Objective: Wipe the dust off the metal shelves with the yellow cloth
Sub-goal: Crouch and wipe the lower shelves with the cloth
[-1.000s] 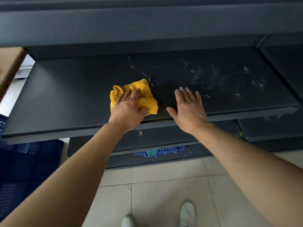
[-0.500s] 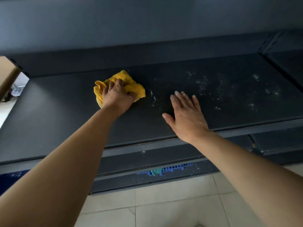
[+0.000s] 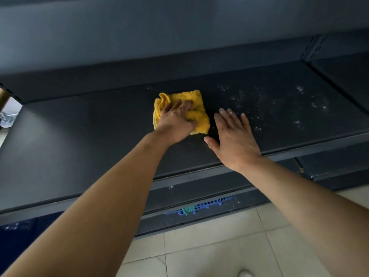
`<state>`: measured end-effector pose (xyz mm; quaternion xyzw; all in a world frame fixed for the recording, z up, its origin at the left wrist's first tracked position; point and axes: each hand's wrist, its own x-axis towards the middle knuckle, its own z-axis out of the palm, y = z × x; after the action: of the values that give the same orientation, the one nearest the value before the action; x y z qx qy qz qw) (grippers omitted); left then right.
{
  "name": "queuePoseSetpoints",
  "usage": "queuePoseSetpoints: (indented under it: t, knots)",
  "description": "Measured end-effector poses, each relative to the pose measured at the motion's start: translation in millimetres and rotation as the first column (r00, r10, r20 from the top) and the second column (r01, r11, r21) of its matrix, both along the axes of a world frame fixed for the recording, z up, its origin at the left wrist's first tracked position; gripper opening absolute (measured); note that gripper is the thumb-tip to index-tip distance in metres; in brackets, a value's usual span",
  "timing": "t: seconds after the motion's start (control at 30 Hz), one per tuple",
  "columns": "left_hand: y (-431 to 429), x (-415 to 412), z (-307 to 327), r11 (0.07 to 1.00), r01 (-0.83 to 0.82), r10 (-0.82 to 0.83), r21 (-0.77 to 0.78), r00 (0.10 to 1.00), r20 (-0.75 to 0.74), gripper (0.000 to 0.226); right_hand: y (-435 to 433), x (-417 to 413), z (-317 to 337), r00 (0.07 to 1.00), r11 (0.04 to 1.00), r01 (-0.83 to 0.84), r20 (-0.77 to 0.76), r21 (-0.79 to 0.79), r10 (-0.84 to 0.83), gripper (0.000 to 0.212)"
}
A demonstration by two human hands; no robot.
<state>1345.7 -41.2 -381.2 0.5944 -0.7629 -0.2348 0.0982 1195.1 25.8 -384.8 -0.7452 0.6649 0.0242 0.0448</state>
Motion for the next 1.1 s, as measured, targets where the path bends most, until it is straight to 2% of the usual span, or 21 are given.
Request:
queuePoseSetpoints:
  t: [0.23,0.53,0.7,0.97,1.1]
  knots:
    - [36.6,3.0,-7.5,0.994,0.104,-0.104,-0.016,0.994,0.021,0.055,25.1,-6.0,0.8,1.000,1.000,-0.003,0.015,0.008,0.003,0.073]
    - [77.7,-1.4,-1.1,0.999,-0.048,0.048,0.005,0.996,0.078,0.060,37.6,-35.6,6.8,0.999,0.999,-0.028,0.040,0.029,0.027,0.078]
    - [84.4,-42.2,3.7,0.997,-0.038,0.030,0.066,0.993,0.113,0.065,39.5,-74.4,4.4,0.999,1.000,0.008,0.053,0.027,-0.010,0.077]
    - [77.5,-157.3,2.0,0.994,0.084,-0.093,0.065,0.986,0.139,0.067,40.7,-154.4,8.3,0.995,0.996,0.072,0.062,0.049,-0.075,0.070]
    - [70.9,-185.4,1.2,0.995,0.093,-0.098,0.043,0.986,0.133,0.067,35.0,-179.8,9.7,0.993,0.996,0.080,0.083,0.049,-0.084,0.062]
